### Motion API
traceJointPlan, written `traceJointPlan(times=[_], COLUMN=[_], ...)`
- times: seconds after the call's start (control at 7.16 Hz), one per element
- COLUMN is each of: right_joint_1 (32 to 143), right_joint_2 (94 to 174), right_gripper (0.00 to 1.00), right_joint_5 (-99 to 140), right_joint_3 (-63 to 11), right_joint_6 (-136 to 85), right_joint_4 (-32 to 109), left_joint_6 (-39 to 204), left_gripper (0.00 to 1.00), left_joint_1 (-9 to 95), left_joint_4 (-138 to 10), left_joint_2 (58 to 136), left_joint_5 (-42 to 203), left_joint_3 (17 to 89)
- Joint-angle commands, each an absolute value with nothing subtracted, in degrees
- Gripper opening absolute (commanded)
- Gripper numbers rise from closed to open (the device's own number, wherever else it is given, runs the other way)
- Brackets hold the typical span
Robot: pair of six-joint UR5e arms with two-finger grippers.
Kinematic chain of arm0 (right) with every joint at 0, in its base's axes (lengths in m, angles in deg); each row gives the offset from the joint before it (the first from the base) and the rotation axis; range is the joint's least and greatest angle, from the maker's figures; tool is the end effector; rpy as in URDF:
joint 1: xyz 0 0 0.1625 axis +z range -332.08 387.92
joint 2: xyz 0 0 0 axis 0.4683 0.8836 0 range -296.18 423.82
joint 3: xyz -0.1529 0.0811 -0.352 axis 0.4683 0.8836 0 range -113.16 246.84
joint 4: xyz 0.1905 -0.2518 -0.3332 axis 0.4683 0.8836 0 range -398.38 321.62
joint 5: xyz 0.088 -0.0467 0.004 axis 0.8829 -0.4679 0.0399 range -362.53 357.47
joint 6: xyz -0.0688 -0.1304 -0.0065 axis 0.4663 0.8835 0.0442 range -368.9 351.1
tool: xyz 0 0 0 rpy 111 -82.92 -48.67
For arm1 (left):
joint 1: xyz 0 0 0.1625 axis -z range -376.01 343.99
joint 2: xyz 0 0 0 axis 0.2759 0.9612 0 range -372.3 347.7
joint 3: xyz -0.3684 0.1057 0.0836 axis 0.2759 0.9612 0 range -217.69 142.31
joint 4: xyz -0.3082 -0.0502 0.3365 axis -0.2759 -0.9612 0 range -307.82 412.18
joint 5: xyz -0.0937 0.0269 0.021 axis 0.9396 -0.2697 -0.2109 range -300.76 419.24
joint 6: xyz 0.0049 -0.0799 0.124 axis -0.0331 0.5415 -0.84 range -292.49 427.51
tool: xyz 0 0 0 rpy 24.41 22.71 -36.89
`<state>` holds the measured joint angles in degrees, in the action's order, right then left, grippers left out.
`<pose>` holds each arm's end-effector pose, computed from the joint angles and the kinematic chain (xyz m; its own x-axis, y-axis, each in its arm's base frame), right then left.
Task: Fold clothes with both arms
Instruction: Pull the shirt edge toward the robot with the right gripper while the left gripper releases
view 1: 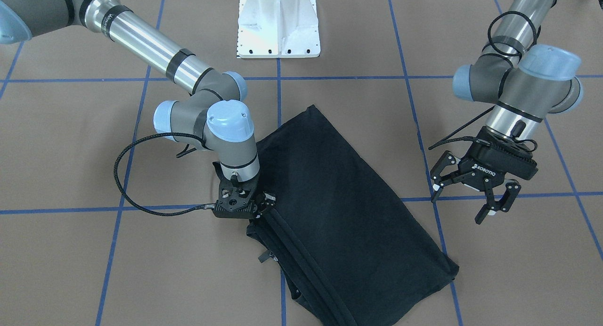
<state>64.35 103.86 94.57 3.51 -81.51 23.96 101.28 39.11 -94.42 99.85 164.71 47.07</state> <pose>-0.6400 -0.6153 0.2559 0.6368 0.1012 0.7644 -0.3371 0.9281 0.1579 0.3420 -0.6551 0.3427 0.6259 0.5031 -0.5959 0.2234 0.6164 0.7551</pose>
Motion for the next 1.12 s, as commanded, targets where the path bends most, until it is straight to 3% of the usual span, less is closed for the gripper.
traceJointPlan(times=[0.0,0.42,0.7,0.98], right_joint_1=[64.40,57.67,49.41,43.41], right_joint_2=[108.61,115.83,116.03,117.07], right_gripper=[0.00,0.00,0.00,0.00], right_joint_5=[95.11,90.66,83.11,75.90], right_joint_3=[-4.03,-22.05,-32.42,-37.81], right_joint_6=[-81.41,-84.64,-89.04,-92.57], right_joint_4=[25.33,34.80,46.81,53.01], left_joint_6=[101.34,101.34,101.43,101.95], left_gripper=[1.00,1.00,1.00,1.00], left_joint_1=[39.01,38.83,38.74,38.65], left_joint_4=[-94.42,-94.16,-93.28,-93.10], left_joint_2=[99.85,99.85,99.94,99.94], left_joint_5=[164.80,165.15,166.37,169.97], left_joint_3=[46.95,46.25,46.24,44.67])
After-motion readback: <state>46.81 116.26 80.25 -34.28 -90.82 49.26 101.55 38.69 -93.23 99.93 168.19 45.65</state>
